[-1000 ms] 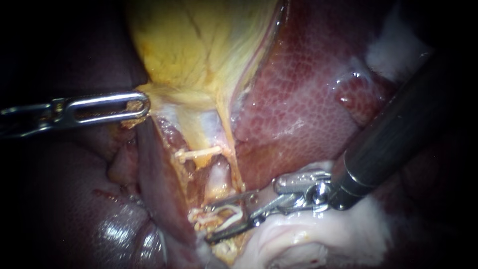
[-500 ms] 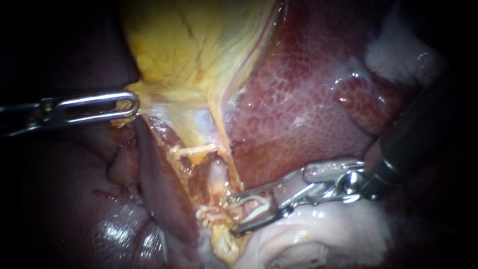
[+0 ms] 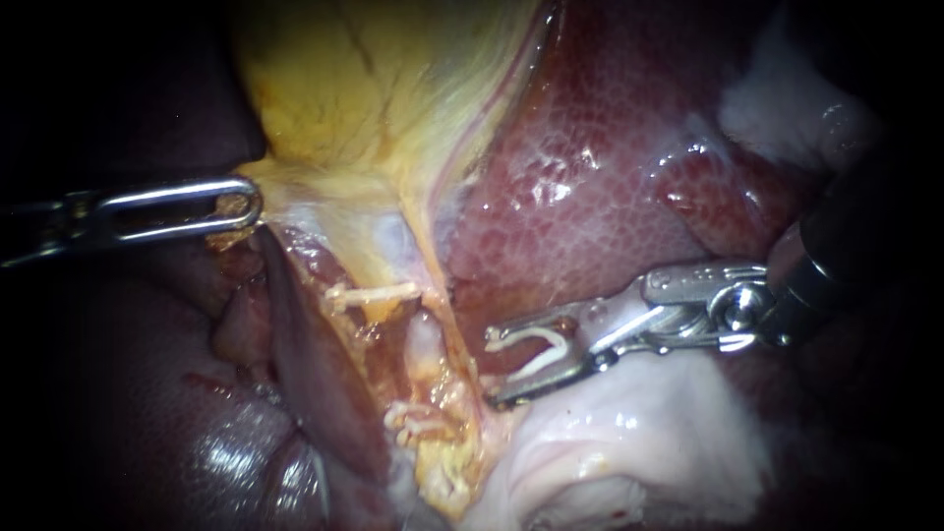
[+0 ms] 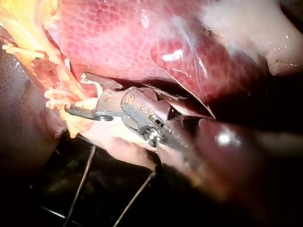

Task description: Clipping first clip right tube

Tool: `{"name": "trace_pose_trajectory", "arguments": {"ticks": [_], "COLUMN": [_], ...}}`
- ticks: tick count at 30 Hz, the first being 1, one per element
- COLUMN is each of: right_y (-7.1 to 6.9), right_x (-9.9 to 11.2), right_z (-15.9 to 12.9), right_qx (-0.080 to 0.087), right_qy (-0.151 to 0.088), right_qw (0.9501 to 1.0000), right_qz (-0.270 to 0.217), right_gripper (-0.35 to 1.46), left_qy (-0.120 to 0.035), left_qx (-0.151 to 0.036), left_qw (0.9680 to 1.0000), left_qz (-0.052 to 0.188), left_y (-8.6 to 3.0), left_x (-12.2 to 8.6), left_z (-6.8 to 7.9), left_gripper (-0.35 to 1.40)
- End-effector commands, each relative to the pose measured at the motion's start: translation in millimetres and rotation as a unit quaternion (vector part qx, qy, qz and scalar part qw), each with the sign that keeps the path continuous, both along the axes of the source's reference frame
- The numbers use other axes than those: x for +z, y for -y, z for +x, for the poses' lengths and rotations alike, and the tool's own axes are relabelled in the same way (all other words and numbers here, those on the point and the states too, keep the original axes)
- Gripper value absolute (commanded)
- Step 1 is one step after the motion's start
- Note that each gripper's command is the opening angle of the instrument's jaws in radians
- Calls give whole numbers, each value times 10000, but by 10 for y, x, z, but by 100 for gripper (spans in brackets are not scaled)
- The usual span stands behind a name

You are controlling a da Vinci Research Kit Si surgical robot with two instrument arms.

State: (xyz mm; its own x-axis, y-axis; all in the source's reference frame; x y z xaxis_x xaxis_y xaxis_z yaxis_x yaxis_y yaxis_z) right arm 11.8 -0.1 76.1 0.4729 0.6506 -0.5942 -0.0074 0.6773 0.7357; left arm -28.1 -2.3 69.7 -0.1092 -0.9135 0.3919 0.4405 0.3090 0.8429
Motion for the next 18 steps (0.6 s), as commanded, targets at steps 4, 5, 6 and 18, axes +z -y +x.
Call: {"name": "trace_pose_trajectory", "arguments": {"ticks": [4, 5, 6, 18], "right_y": [-3, -3, -2, 27], "right_x": [7, 8, 9, 21], "right_z": [15, 18, 21, 50], "right_qx": [49, 64, 79, -201], "right_qy": [9, 2, -6, -376], "right_qw": [10000, 10000, 10000, 9990], "right_qz": [-34, -34, -35, 117], "right_gripper": [47, 47, 47, 48], "left_qy": [-7, -7, -7, -11], "left_qx": [-5, -5, -6, -12], "left_qw": [10000, 10000, 10000, 10000], "left_qz": [-1, -1, -1, -1], "left_y": [0, 0, 0, 0], "left_x": [0, 0, 0, 0], "left_z": [-1, -1, -1, -4], "left_gripper": [-35, -35, -35, -35]}}
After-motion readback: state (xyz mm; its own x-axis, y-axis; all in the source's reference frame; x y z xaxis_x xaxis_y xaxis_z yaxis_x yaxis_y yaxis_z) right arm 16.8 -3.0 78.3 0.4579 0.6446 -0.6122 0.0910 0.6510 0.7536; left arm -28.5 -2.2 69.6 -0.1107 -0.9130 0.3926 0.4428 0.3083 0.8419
